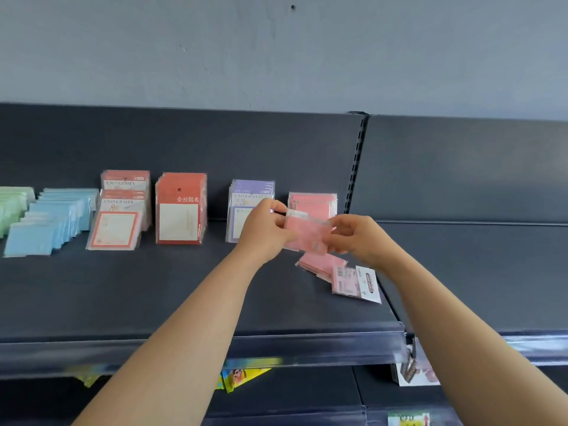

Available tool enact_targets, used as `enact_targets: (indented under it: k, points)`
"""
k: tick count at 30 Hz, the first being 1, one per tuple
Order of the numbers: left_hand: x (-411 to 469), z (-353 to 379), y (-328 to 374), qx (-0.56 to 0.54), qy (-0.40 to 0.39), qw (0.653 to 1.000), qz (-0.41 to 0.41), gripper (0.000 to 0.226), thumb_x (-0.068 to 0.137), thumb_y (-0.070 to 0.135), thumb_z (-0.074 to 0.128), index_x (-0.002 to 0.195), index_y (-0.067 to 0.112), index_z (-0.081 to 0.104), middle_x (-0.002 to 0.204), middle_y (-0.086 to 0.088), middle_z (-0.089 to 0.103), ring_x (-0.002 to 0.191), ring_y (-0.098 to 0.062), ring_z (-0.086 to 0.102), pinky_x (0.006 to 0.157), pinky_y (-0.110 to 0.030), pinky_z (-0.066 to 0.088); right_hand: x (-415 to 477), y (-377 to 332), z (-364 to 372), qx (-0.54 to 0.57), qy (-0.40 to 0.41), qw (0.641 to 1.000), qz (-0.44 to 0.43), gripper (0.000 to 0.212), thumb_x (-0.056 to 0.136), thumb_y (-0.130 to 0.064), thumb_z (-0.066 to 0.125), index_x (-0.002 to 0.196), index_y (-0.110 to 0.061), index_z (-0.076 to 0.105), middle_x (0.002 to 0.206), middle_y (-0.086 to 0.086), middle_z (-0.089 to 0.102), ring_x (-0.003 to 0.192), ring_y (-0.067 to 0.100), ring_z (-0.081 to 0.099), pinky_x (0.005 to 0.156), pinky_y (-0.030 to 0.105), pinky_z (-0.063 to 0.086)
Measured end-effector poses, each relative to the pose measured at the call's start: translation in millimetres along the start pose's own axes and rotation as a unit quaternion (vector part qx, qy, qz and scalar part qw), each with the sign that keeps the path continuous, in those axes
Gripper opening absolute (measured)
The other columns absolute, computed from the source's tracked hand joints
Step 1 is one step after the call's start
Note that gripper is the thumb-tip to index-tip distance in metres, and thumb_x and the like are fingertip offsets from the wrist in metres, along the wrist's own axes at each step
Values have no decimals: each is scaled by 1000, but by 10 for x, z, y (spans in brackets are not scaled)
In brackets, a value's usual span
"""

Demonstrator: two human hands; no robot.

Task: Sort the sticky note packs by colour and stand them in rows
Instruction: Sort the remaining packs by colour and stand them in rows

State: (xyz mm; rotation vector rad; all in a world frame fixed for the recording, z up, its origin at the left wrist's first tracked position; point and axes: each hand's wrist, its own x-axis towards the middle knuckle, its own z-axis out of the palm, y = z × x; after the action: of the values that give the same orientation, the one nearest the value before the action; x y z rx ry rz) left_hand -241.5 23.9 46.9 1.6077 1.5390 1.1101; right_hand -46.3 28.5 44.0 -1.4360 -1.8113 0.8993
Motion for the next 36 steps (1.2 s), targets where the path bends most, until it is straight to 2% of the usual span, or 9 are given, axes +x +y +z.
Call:
enact_targets:
  k: [5, 9, 12, 15, 19, 25, 28, 31, 36]
  points:
    - [173, 339, -10, 17, -32, 999, -28, 25, 84, 2, 67, 105, 14, 62, 106, -1, 68, 91, -14, 63, 72, -23, 47, -46, 256, -238, -122, -2, 990, 73, 39, 84, -22, 70, 121, -16, 64, 114, 0, 67, 97, 14, 64, 90, 29, 51]
    - [269, 488, -135, 70, -71, 993, -60, 17, 87, 4, 64, 98, 17, 64, 108, -3, 68, 94, -17, 63, 70, -22, 51, -111, 411, -327, -161, -81, 978, 108, 54, 76, -31, 80, 124, -18, 62, 113, -5, 64, 101, 11, 61, 91, 24, 45]
    - [289, 566, -198, 114, -132, 981, -84, 36, 80, 13, 76, 114, 13, 63, 124, 1, 62, 106, -19, 60, 89, -32, 53, -116, 448, -351, -210, -129, 963, 112, 55, 74, -31, 82, 124, -20, 62, 118, -6, 64, 104, 11, 60, 94, 26, 45]
    - [265, 608, -121, 172, -146, 971, -80, 51, 80, 19, 77, 126, 13, 55, 134, 4, 51, 110, -19, 55, 84, -28, 47, -96, 475, -355, -240, -141, 954, 113, 52, 74, -33, 81, 122, -23, 63, 115, -8, 61, 101, 11, 56, 88, 24, 40]
    - [300, 650, -48, 227, -143, 959, -87, 82, 74, 25, 81, 143, 11, 39, 141, -5, 48, 122, -24, 51, 99, -34, 45, -76, 491, -369, -243, -154, 951, 115, 45, 74, -35, 81, 115, -24, 66, 112, -7, 62, 100, 12, 58, 86, 24, 40]
    - [292, 592, -199, 71, -154, 979, -114, 26, 75, 9, 77, 98, 15, 67, 105, -7, 71, 97, -21, 67, 89, -36, 55, -79, 529, -431, -153, -136, 973, 107, 25, 77, -20, 78, 98, -16, 64, 96, -2, 71, 93, 21, 68, 83, 34, 52]
    - [270, 471, -245, -48, -151, 978, -133, 32, 87, 2, 61, 116, 14, 63, 111, -7, 69, 99, -21, 68, 80, -33, 59, -34, 550, -450, -32, -22, 993, 115, 19, 84, -10, 68, 101, -12, 59, 93, 6, 72, 83, 24, 70, 82, 43, 54]
    - [162, 414, -202, -177, -164, 958, -154, 32, 93, -3, 49, 120, 12, 55, 114, -10, 67, 99, -23, 69, 77, -36, 60, 36, 525, -357, 81, 56, 979, 176, 28, 91, -8, 52, 118, -14, 50, 93, 6, 68, 76, 19, 67, 66, 36, 53]
    - [58, 579, -217, -147, -58, 985, -71, 32, 94, 6, 46, 125, 16, 44, 123, -3, 55, 106, -20, 60, 81, -38, 59, 101, 443, -203, -20, 100, 985, 139, 31, 92, -11, 48, 121, -2, 51, 105, 16, 65, 77, 21, 57, 57, 25, 43]
